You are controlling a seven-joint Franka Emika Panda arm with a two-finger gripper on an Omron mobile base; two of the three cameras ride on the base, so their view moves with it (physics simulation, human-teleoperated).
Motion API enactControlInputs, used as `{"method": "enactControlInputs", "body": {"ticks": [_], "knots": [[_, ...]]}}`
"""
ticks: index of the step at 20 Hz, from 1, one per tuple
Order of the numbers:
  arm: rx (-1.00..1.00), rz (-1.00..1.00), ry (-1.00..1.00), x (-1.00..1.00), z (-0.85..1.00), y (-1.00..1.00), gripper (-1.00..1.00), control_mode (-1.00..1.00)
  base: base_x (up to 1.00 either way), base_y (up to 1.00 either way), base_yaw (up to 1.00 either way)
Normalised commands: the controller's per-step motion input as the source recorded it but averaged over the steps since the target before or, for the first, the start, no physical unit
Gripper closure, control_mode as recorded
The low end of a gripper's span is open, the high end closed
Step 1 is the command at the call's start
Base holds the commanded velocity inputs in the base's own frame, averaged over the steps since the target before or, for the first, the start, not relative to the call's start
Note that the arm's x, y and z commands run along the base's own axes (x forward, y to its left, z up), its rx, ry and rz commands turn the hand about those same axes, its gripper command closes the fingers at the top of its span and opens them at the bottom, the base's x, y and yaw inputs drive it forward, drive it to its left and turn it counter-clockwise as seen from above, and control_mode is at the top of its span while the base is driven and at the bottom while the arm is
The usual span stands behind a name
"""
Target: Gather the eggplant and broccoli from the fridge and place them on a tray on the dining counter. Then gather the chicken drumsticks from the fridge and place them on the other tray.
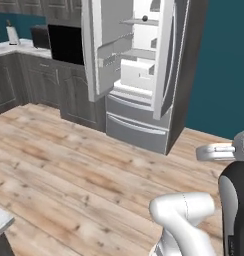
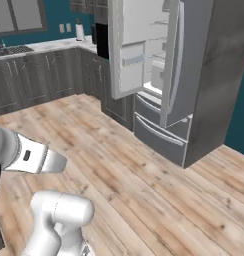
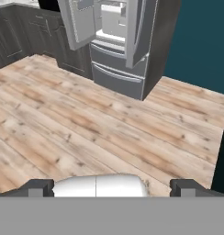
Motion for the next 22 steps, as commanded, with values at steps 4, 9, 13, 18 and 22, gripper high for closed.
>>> {"method": "enactControlInputs", "body": {"ticks": [4, 9, 13, 18, 22], "knots": [[0.00, 0.00, 0.00, 0.00, 0.00, 0.00, -1.00, 1.00, 0.97, -0.01, -0.03], [0.00, 0.00, 0.00, 0.00, 0.00, 0.00, -1.00, 1.00, 0.96, 0.00, -0.06], [0.00, 0.00, 0.00, 0.00, 0.00, 0.00, -1.00, 1.00, 0.97, 0.01, -0.08], [0.00, 0.00, 0.00, 0.00, 0.00, 0.00, -1.00, 1.00, 0.94, 0.07, -0.10], [0.00, 0.00, 0.00, 0.00, 0.00, 0.00, -1.00, 1.00, 0.94, 0.17, -0.12]]}}
